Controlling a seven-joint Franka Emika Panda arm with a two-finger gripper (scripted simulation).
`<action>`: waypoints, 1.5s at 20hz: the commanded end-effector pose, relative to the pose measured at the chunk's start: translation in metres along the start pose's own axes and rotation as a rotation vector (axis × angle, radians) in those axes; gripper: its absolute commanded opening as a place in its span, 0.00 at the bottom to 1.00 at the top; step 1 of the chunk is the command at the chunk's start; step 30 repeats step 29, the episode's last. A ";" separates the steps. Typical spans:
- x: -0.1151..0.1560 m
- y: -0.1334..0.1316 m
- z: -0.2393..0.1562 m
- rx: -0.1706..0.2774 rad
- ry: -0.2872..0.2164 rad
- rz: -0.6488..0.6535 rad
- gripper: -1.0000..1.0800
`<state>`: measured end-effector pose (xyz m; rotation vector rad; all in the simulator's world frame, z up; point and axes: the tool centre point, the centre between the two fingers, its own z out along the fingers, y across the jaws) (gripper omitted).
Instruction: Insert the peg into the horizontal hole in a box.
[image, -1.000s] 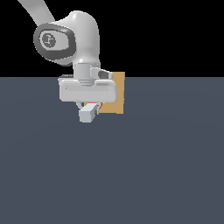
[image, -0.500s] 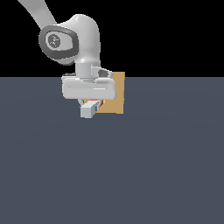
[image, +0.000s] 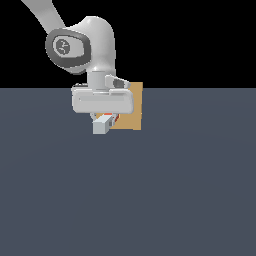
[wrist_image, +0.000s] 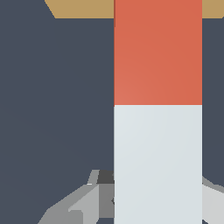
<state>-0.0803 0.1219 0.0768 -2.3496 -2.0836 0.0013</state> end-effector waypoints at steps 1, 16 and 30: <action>0.001 0.002 -0.002 -0.003 0.002 0.000 0.00; 0.063 -0.001 -0.001 -0.002 0.001 0.000 0.00; 0.118 0.001 -0.002 -0.003 0.002 0.000 0.00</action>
